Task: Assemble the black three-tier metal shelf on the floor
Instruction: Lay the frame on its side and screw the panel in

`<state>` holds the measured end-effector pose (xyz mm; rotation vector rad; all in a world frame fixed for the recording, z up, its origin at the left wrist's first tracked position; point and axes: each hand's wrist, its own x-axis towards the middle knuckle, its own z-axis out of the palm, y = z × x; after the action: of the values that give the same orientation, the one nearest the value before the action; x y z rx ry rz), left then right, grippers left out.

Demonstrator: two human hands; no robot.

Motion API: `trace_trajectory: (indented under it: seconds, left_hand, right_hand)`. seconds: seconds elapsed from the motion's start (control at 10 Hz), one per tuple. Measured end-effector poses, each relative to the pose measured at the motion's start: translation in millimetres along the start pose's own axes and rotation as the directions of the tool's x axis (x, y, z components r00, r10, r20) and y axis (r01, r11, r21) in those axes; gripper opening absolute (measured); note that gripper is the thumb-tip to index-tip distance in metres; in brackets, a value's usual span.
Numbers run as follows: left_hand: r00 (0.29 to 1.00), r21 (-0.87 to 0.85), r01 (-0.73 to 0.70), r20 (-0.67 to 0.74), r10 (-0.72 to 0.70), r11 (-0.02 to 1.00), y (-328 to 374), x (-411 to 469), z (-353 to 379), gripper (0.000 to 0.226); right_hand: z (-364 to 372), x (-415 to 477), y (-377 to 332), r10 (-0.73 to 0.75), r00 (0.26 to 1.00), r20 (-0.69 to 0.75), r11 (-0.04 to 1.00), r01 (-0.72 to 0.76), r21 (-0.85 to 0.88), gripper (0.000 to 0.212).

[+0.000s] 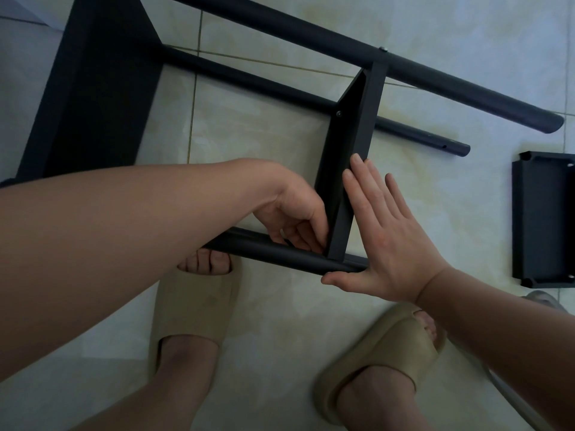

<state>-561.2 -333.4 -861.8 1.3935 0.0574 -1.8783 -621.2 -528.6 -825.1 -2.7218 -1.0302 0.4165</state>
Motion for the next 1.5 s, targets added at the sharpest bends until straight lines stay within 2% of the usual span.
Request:
trace_trajectory:
  seconds: [0.2, 0.5, 0.7, 0.9, 1.0, 1.3, 1.5]
  left_hand:
    - [0.999, 0.065, 0.014, -0.053, -0.010, 0.998, 0.9, -1.2, 0.2, 0.011]
    - [1.000, 0.028, -0.009, -0.008, 0.009, 1.000, 1.5, -3.5, -2.3, 0.014]
    - [0.997, 0.108, 0.034, -0.071, -0.026, 0.994, 4.7, -1.3, -1.1, 0.009]
    - [0.998, 0.153, 0.055, -0.046, -0.049, 0.987, 9.8, -8.2, -1.1, 0.015]
    - [0.995, 0.188, 0.058, -0.085, -0.043, 0.980, 10.0, -8.3, 0.3, 0.015]
    - [0.999, 0.161, 0.051, -0.020, -0.048, 0.986, 8.0, -8.8, -1.0, 0.016]
    - [0.997, 0.168, 0.054, -0.060, -0.044, 0.984, 7.3, -6.4, 0.1, 0.012]
  right_hand:
    - [0.6, -0.2, 0.4, -0.004, 1.000, -0.005, 1.000, 0.004, -0.004, 0.126]
    - [0.4, 0.1, 0.4, -0.002, 1.000, 0.002, 1.000, 0.002, 0.004, 0.126]
    - [-0.3, 0.4, 0.4, -0.006, 1.000, 0.001, 1.000, 0.006, -0.005, 0.126]
    - [0.0, -0.1, 0.0, -0.004, 1.000, 0.002, 1.000, 0.004, 0.004, 0.125]
    - [-0.6, 0.0, -0.1, -0.002, 1.000, 0.005, 1.000, 0.002, 0.002, 0.126]
    - [-0.7, -0.1, -0.2, -0.002, 1.000, 0.007, 1.000, 0.002, 0.005, 0.125]
    - [-0.4, 0.0, 0.2, -0.005, 1.000, 0.005, 1.000, 0.005, 0.003, 0.125]
